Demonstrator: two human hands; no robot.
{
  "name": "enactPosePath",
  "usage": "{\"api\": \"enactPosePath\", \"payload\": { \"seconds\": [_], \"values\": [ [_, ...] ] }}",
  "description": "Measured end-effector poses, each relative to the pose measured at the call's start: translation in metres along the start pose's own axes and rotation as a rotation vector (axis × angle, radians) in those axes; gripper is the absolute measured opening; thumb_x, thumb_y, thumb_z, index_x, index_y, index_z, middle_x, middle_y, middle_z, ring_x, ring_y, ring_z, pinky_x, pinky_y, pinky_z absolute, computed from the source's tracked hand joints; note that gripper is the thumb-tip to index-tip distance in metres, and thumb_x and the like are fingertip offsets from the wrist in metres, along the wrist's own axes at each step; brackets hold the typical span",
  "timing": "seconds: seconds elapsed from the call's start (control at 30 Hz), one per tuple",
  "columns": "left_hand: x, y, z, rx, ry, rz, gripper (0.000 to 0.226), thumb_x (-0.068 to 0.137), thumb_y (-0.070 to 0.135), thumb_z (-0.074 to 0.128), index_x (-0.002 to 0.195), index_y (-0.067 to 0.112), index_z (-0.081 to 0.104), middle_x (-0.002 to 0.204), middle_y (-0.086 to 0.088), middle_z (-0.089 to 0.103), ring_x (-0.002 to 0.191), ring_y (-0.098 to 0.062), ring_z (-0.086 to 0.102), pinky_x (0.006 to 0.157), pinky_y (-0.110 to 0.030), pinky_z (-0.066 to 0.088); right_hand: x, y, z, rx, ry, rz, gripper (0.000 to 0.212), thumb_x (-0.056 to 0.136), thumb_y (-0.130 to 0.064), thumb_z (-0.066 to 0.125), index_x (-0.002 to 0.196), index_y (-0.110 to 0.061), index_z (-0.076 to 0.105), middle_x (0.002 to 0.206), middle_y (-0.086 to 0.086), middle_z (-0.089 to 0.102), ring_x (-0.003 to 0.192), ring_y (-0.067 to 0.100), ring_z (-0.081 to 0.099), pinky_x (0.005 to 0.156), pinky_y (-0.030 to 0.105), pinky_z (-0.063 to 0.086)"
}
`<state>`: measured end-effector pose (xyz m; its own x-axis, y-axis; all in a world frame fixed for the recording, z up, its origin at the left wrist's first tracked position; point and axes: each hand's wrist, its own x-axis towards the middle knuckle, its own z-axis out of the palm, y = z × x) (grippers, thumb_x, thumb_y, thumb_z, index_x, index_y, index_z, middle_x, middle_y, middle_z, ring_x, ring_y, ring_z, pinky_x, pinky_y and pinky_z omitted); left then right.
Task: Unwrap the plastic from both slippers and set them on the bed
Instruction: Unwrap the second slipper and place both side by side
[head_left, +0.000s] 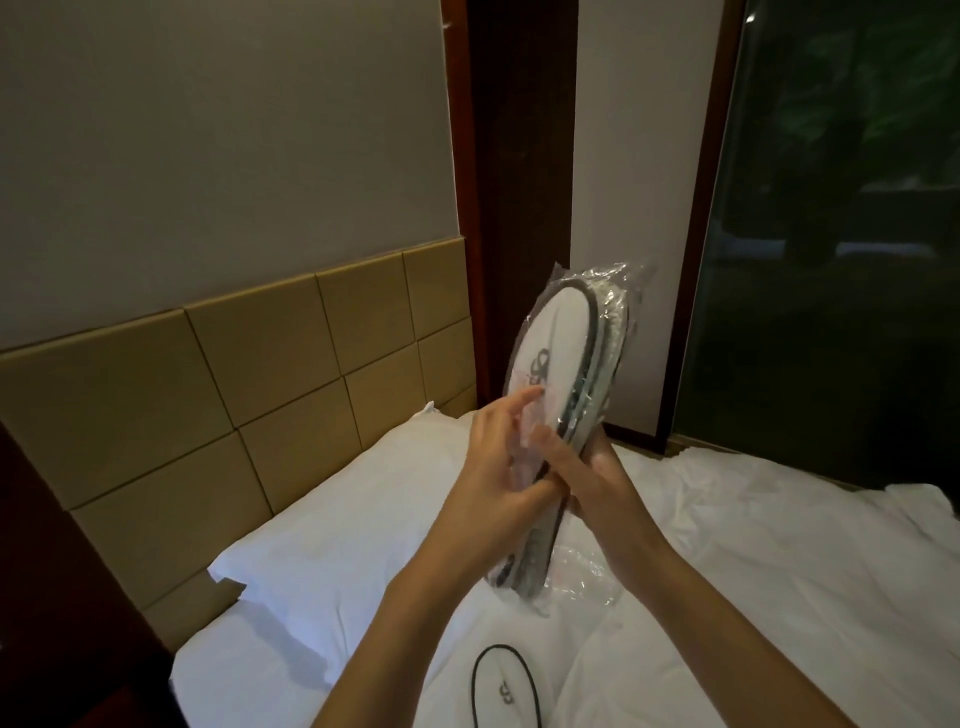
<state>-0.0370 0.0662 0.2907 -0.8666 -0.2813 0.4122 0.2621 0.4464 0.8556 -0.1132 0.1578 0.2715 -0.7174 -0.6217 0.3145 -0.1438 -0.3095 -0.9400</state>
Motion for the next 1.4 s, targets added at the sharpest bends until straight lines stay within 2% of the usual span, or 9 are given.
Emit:
{"api": "enactPosePath", "payload": {
  "seconds": [0.1, 0.2, 0.33, 0.53, 0.73, 0.87, 1.07, 1.27, 1.4],
  "values": [
    [-0.003, -0.001, -0.001, 0.018, -0.042, 0.017, 0.067, 0.087, 0.026, 0.065, 0.140, 0.042, 0.027, 0.143, 0.014, 0.026, 0.126, -0.006, 0.040, 0.073, -0.003, 0.045, 0.002, 0.002, 0.002, 0.035, 0.039, -0.006, 0.072, 0.070, -0.056, 0.070, 0.135, -0.044, 0.043, 0.126, -0.014, 0.061, 0.110, 0.010, 0.064, 0.082, 0.032, 0.059],
    [-0.006, -0.001, -0.007, 0.051, -0.057, 0.026, 0.066, 0.086, 0.035, 0.064, 0.141, 0.042, 0.028, 0.147, 0.017, 0.024, 0.131, -0.003, 0.035, 0.079, -0.001, 0.043, 0.007, 0.005, -0.002, 0.030, 0.129, 0.003, 0.051, 0.082, -0.043, 0.066, 0.131, -0.042, 0.051, 0.124, -0.013, 0.063, 0.112, 0.015, 0.062, 0.086, 0.039, 0.058],
    [-0.007, 0.005, -0.018, 0.072, -0.010, 0.034, 0.060, 0.084, 0.040, 0.063, 0.138, 0.038, 0.036, 0.145, 0.016, 0.034, 0.129, -0.003, 0.039, 0.086, -0.008, 0.041, 0.019, -0.003, -0.009, 0.138, 0.112, 0.058, 0.033, 0.086, -0.033, 0.066, 0.118, -0.038, 0.064, 0.113, -0.008, 0.071, 0.104, 0.017, 0.068, 0.076, 0.033, 0.059],
    [-0.013, 0.017, -0.040, -0.017, 0.149, 0.039, 0.045, 0.088, 0.025, 0.063, 0.130, 0.028, 0.048, 0.135, 0.006, 0.051, 0.121, -0.010, 0.051, 0.097, -0.038, 0.050, 0.038, -0.023, -0.005, 0.299, 0.119, 0.051, 0.030, 0.082, -0.029, 0.068, 0.111, -0.022, 0.069, 0.107, 0.004, 0.074, 0.098, 0.022, 0.071, 0.080, 0.038, 0.059],
    [-0.020, 0.013, -0.058, 0.068, 0.285, -0.038, 0.039, 0.091, 0.022, 0.059, 0.129, 0.025, 0.050, 0.135, 0.005, 0.051, 0.124, -0.010, 0.048, 0.097, -0.028, 0.044, 0.045, -0.035, -0.005, 0.401, 0.180, 0.081, 0.036, 0.084, -0.028, 0.067, 0.118, -0.015, 0.067, 0.113, 0.009, 0.072, 0.104, 0.026, 0.068, 0.086, 0.040, 0.057],
    [-0.026, 0.008, -0.059, 0.102, 0.199, -0.119, 0.032, 0.094, 0.023, 0.055, 0.126, 0.019, 0.056, 0.123, 0.004, 0.062, 0.110, -0.010, 0.059, 0.087, -0.024, 0.049, 0.042, -0.035, -0.012, 0.444, 0.220, 0.099, 0.029, 0.086, -0.026, 0.065, 0.113, -0.016, 0.068, 0.113, 0.010, 0.072, 0.106, 0.027, 0.067, 0.091, 0.043, 0.055],
    [-0.032, 0.004, -0.050, 0.028, 0.106, -0.189, 0.020, 0.096, 0.020, 0.051, 0.111, 0.021, 0.063, 0.099, 0.000, 0.071, 0.083, -0.008, 0.070, 0.061, -0.019, 0.053, 0.030, -0.023, -0.035, 0.421, 0.224, 0.128, 0.021, 0.088, -0.031, 0.061, 0.106, -0.023, 0.069, 0.096, 0.003, 0.076, 0.100, 0.026, 0.068, 0.086, 0.046, 0.057],
    [-0.039, 0.002, -0.044, -0.027, 0.095, -0.220, 0.019, 0.095, 0.013, 0.051, 0.107, 0.012, 0.066, 0.082, -0.002, 0.071, 0.064, -0.011, 0.069, 0.046, -0.017, 0.047, 0.018, -0.011, -0.055, 0.450, 0.246, 0.129, 0.023, 0.089, -0.033, 0.059, 0.106, -0.023, 0.069, 0.091, 0.003, 0.077, 0.085, 0.021, 0.073, 0.070, 0.040, 0.059],
    [-0.040, 0.004, -0.043, -0.054, 0.064, -0.239, 0.019, 0.095, 0.013, 0.052, 0.103, 0.012, 0.069, 0.074, -0.001, 0.070, 0.057, -0.010, 0.065, 0.045, -0.017, 0.046, 0.013, -0.008, -0.062, 0.484, 0.253, 0.114, 0.031, 0.090, -0.033, 0.057, 0.116, -0.020, 0.066, 0.102, 0.007, 0.075, 0.096, 0.025, 0.071, 0.078, 0.044, 0.059]
  ]
}}
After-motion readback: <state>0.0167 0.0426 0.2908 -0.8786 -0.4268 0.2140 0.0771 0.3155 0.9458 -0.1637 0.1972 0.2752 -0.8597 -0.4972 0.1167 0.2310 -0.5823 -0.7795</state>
